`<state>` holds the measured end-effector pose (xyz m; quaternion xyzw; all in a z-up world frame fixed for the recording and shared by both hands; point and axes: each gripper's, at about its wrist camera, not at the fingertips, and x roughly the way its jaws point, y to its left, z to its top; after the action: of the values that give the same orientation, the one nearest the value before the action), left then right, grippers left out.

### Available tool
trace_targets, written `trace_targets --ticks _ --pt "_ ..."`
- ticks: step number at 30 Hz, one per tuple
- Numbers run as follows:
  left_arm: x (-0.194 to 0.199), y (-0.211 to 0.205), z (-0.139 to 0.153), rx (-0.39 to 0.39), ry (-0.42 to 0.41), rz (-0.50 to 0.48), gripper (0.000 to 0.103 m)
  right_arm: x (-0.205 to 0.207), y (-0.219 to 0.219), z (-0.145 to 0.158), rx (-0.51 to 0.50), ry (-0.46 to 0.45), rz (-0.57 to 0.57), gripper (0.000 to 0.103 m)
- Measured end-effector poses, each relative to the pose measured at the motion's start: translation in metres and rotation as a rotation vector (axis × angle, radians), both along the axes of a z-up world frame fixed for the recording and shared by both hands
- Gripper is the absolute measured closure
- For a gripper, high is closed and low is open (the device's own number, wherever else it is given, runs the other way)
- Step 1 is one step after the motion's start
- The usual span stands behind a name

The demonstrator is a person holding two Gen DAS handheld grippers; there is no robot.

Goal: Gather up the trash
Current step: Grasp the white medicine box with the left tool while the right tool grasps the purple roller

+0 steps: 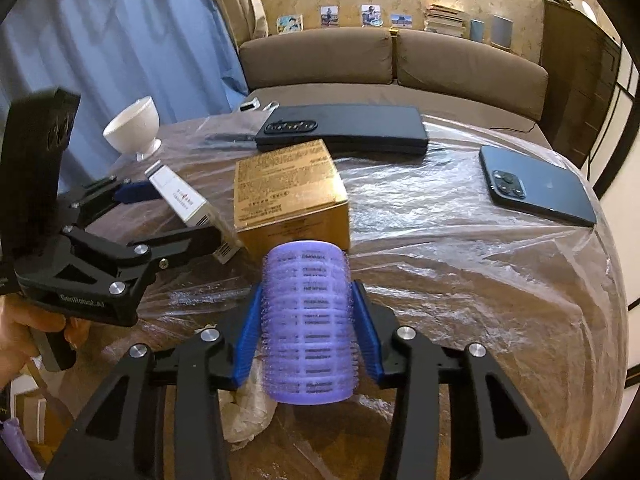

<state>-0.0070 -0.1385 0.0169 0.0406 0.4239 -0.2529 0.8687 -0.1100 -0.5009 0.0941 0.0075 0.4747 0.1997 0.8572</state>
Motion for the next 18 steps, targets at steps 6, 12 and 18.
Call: trace_targets --ticks 6,12,18 --pt "-0.012 0.007 0.011 0.001 -0.017 0.007 0.003 -0.003 -0.015 0.005 0.089 0.0 -0.059 0.061" --pt "-0.027 0.013 0.018 -0.009 -0.007 0.01 0.003 -0.012 -0.024 0.008 0.118 0.005 -0.094 0.061" --pt "-0.046 0.018 0.021 -0.038 0.004 0.024 0.003 -0.026 -0.033 0.012 0.138 -0.002 -0.116 0.061"
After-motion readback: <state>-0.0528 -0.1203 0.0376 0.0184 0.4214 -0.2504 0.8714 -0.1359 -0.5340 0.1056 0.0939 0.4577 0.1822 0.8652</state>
